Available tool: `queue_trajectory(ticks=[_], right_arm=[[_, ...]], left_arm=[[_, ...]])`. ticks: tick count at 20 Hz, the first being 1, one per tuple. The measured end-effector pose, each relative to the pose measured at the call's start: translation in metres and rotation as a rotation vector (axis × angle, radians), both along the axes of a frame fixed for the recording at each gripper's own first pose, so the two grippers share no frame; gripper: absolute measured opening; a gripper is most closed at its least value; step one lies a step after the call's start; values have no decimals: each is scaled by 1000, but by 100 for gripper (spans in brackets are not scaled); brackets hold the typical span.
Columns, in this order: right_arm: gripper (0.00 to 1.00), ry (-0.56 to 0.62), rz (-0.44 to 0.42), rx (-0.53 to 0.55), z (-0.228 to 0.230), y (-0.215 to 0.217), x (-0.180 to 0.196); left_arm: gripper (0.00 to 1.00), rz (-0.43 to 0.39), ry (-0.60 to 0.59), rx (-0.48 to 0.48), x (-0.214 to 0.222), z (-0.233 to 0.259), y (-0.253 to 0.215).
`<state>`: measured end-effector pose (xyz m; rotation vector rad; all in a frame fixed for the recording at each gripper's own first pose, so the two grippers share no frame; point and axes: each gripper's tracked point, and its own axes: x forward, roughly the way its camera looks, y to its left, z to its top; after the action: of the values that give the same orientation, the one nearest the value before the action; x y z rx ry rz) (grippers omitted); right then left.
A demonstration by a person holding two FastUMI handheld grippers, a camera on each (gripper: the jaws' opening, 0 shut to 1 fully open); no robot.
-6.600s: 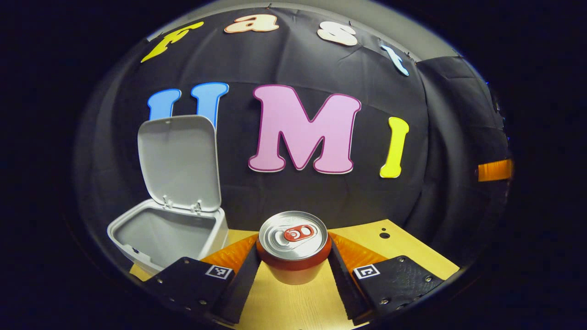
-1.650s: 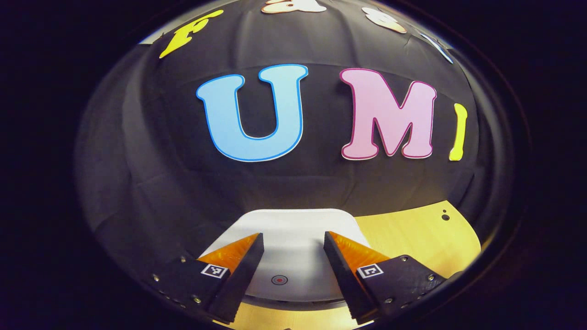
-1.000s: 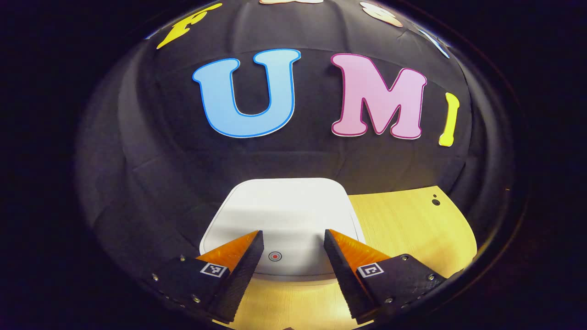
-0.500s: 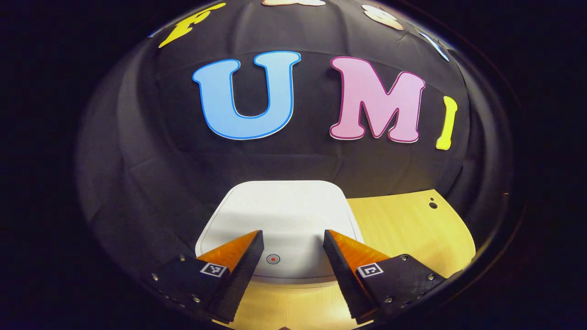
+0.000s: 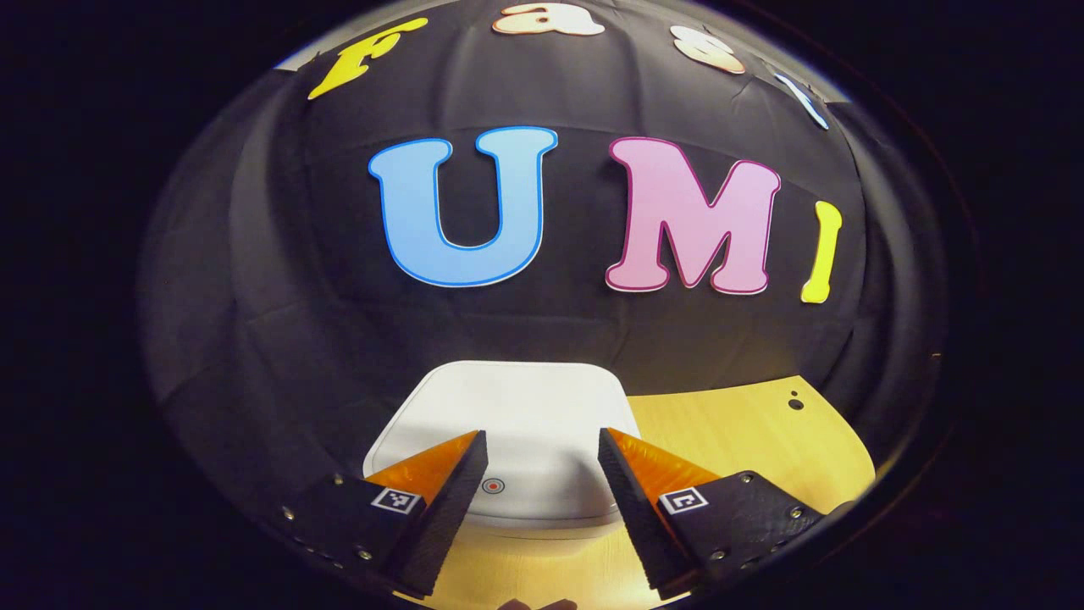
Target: Press the lid of the desktop garbage bin to open it, pick up the crumpled paper on the desktop and throw it into the bin, then pick up the pop can on the desktop and drop it into the bin, and finally close the garbage bin lid.
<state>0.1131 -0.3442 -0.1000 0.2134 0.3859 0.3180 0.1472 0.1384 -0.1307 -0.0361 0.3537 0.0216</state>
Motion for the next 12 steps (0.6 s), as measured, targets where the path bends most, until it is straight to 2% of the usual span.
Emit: queue_trajectory(ticks=[8,12], right_arm=[[99,-79,-59,-32,37,6,-1],[99,-141,-127,-60,56,8,-3]], left_arm=[[87,-83,-169,29,-32,65,-52],[87,-112,-231,71,-59,94,-81]])
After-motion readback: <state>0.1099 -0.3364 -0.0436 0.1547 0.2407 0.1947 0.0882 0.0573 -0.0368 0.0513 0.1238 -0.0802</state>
